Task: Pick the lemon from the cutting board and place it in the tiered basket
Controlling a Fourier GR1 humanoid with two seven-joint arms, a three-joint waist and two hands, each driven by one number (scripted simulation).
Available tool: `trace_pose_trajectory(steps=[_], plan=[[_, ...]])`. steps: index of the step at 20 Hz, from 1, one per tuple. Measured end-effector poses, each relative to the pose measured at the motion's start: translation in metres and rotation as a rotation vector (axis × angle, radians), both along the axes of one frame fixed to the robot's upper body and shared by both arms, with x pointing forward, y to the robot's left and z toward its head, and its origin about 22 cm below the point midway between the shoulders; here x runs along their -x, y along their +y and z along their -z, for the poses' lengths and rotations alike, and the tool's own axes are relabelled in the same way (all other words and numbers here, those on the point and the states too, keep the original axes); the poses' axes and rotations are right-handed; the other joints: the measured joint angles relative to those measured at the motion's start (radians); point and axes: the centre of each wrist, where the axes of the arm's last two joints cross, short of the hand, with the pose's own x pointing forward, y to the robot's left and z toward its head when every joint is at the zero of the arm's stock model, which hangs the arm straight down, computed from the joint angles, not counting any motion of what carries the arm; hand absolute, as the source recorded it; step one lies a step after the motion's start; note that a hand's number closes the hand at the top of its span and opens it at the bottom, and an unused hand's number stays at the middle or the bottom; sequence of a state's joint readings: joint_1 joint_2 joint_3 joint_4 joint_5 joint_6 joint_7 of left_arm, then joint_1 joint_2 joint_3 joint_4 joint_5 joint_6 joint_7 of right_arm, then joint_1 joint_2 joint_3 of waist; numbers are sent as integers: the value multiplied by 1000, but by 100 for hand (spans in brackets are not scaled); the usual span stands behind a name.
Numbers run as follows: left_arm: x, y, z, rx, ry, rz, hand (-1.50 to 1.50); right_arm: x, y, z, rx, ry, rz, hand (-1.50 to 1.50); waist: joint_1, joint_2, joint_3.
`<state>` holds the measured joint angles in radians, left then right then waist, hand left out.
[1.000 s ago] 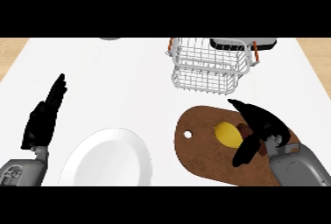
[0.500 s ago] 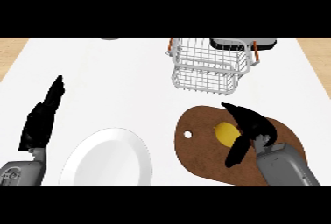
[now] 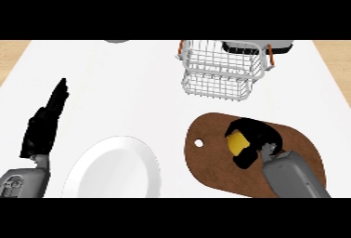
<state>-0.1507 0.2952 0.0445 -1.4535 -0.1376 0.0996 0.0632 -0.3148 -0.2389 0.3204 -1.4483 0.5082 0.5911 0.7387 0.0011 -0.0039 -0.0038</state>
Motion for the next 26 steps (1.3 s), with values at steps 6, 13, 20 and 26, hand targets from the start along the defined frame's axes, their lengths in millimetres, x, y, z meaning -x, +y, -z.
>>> trace_pose_trajectory(steps=[6, 13, 20, 26], plan=[[0, -4, -2, -7, 0, -4, 0, 2, 0, 1, 10, -40, -57, 150, 0, 0, 0], [2, -2, -4, -1, 5, 6, 0, 6, 30, -14, -91, -82, 26, 150, 4, 3, 3], [-10, -22, -9, 5, -10, 86, 0, 4, 121, -44, -74, -347, 114, 150, 90, 14, 2], [-15, -31, -6, 2, -4, 111, 0, -2, 159, -85, -154, -676, 223, 150, 110, 13, 1]])
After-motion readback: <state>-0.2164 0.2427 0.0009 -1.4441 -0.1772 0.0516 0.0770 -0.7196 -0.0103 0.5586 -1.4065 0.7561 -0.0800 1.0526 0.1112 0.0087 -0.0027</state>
